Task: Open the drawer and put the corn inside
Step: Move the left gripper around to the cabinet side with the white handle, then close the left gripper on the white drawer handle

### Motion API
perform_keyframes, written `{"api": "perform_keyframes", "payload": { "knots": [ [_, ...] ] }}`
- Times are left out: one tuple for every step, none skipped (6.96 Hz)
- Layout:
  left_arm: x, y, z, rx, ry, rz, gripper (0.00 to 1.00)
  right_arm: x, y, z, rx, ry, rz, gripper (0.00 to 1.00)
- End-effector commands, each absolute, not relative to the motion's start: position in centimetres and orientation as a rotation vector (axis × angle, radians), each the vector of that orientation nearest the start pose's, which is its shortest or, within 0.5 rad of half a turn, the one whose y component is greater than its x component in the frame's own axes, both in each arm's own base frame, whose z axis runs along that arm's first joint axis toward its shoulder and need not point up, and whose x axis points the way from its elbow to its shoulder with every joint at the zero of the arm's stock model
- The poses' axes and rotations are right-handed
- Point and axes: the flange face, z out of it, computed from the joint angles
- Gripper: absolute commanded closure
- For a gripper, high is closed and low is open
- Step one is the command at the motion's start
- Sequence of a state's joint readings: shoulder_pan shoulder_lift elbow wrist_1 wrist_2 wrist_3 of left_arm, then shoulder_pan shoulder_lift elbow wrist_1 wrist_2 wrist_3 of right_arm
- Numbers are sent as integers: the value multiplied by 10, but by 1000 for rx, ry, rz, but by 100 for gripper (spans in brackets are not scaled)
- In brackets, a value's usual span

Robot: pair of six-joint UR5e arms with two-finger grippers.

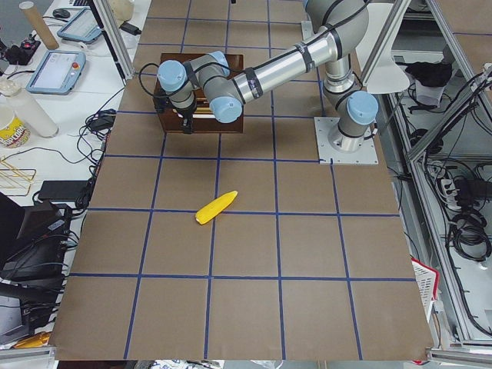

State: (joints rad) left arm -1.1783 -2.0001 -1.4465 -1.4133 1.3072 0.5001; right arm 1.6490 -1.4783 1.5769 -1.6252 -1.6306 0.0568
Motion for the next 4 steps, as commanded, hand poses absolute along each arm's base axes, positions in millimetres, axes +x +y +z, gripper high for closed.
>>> {"api": "perform_keyframes", "payload": {
  "knots": [
    [94, -651, 309, 170, 3449, 62, 0, 168, -513, 443, -37, 3203, 67, 0],
    [94, -652, 306, 172, 3451, 69, 0, 168, -514, 443, -37, 3203, 65, 0],
    [93, -653, 301, 172, 3456, 80, 0, 168, -513, 443, -37, 3203, 67, 0],
    [91, -652, 296, 168, 3472, 87, 0, 168, -513, 443, -37, 3203, 67, 0]
  ]
}}
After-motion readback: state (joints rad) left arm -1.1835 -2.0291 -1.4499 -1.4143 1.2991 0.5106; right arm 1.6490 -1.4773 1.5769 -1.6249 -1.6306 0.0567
